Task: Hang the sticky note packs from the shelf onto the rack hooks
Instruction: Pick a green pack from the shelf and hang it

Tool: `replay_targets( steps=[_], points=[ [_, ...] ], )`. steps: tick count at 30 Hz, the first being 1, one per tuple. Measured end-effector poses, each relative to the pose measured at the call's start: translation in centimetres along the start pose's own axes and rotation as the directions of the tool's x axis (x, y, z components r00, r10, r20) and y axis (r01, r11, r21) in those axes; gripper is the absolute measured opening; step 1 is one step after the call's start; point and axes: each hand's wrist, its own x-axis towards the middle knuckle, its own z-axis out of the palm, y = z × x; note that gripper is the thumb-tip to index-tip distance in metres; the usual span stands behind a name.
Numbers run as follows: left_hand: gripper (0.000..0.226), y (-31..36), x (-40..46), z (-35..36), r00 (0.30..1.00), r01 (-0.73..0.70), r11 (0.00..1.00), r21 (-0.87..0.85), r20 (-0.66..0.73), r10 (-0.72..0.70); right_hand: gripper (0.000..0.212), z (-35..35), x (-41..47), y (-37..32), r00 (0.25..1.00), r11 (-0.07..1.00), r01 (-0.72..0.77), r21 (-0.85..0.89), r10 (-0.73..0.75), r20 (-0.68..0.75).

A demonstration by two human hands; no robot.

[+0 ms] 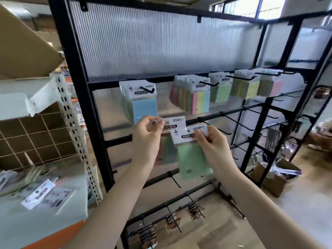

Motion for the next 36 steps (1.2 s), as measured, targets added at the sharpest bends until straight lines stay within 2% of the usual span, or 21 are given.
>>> replay_targets(
  steps=[3,6,10,13,16,19,21,24,27,30,33,36],
  points=[
    [0.019,-0.8,2.1,1.4,0.997,-0.068,0.998,0.01,0.035,0.068,0.014,-0.5,2.6,0.7,1.0,0.998,-0.02,0.065,0.018,0.021],
    [0.018,-1.3,4.0,2.9,0.994,-0.076,0.997,-0.02,0.078,0.078,0.022,-1.0,5.0,1.2,0.999,0.994,-0.053,0.098,0.053,0.005],
    [0.017,-1.2,6.5,5.5,0.984,-0.076,0.994,-0.082,0.156,0.088,0.016,-2.1,8.0,1.2,0.997,0.996,0.07,0.049,-0.069,-0.024],
    [0.009,-0.7,7.6,7.9,0.974,-0.088,0.99,-0.106,0.201,0.108,0.023,-3.3,9.5,1.0,0.988,0.988,0.156,0.002,-0.156,-0.003],
    [0.006,0.0,8.3,10.4,0.966,-0.088,0.989,-0.116,0.233,0.113,0.027,-4.6,10.8,0.8,0.984,0.984,0.177,0.029,-0.177,0.012],
    [0.006,0.8,9.0,12.4,0.961,-0.09,0.988,-0.127,0.249,0.12,0.043,-6.0,12.3,0.6,0.983,0.98,0.183,0.075,-0.181,-0.031],
    [0.008,1.1,9.4,13.6,0.964,-0.093,0.988,-0.121,0.237,0.12,0.038,-6.7,13.5,0.4,0.982,0.976,0.19,0.109,-0.187,-0.038],
    [0.009,1.3,10.1,15.0,0.975,-0.092,0.99,-0.107,0.193,0.111,0.043,-7.3,15.1,0.5,0.978,0.97,0.207,0.13,-0.205,-0.032],
    [0.012,1.2,10.8,16.0,0.98,-0.09,0.992,-0.089,0.168,0.104,0.03,-7.9,16.8,1.1,0.978,0.965,0.207,0.16,-0.208,-0.014],
    [0.015,0.7,11.1,16.7,0.979,-0.144,0.988,-0.056,0.136,0.15,0.038,-8.5,18.2,1.7,0.974,0.959,0.221,0.174,-0.227,0.012],
    [0.01,0.3,10.9,17.1,0.978,-0.167,0.985,-0.046,0.117,0.171,0.027,-8.7,19.2,2.1,0.964,0.952,0.239,0.191,-0.256,0.07],
    [0.009,0.3,10.6,17.2,0.974,-0.211,0.977,-0.024,0.081,0.212,0.028,-9.0,19.9,2.5,0.952,0.933,0.247,0.263,-0.284,0.115]
  ],
)
